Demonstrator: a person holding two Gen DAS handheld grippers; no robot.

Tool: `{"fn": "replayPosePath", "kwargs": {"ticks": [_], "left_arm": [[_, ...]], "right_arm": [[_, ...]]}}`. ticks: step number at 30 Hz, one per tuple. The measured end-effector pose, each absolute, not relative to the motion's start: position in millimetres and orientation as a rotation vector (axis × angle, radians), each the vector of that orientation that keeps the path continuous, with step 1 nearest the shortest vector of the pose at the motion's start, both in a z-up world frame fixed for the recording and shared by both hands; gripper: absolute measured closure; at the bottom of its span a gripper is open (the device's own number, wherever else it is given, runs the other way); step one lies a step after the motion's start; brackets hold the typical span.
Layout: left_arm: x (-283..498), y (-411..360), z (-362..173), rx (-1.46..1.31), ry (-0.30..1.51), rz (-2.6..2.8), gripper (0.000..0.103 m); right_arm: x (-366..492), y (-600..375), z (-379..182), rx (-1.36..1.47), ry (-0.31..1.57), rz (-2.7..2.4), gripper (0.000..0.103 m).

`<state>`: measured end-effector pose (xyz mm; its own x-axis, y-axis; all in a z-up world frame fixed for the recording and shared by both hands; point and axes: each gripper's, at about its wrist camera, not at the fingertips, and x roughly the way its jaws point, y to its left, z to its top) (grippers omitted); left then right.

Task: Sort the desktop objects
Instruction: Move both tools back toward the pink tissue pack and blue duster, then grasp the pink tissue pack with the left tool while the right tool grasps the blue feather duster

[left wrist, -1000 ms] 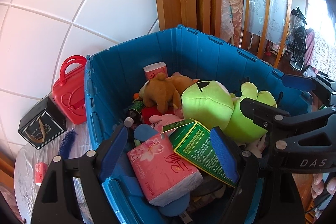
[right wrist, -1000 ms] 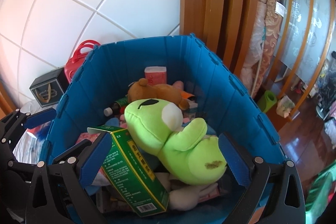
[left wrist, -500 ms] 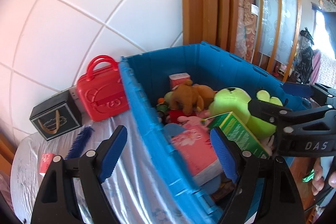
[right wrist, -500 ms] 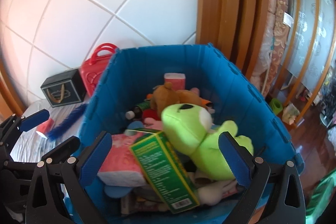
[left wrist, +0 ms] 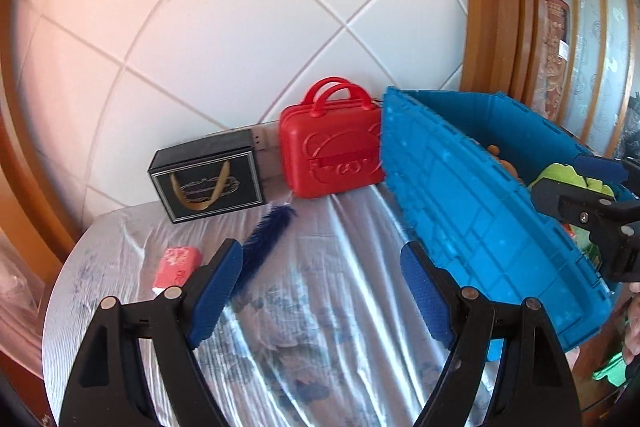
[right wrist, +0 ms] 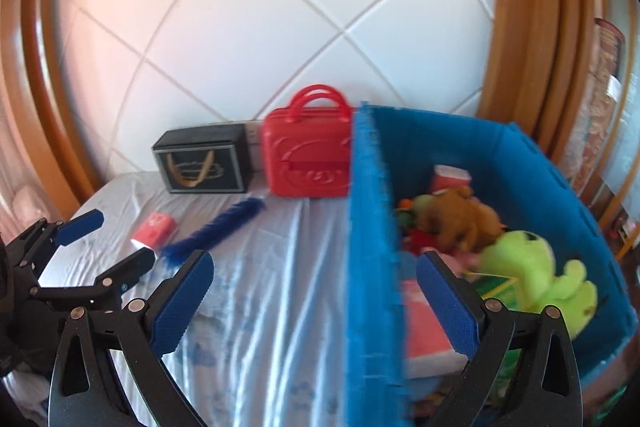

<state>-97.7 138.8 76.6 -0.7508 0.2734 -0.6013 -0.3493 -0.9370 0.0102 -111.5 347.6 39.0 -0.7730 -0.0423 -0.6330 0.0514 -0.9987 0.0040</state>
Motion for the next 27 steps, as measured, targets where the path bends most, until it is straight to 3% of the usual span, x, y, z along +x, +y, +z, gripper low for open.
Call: {"fn": "replayPosePath", "kwargs": {"ticks": [13, 27], "left_arm": [[-166.2, -43.6, -6.7, -1.213, 0.023, 2.854, 0.022], [-293.6, -86.6, -142.8, -1.5, -0.081, 2.705, 0.022]], "right_arm": [[-201.8, 224.0, -31.2, 1.159, 0.078, -2.699, 0.0], [-344.6, 175.8, -165.0, 1.513, -0.036, -2.519, 0.0]]}}
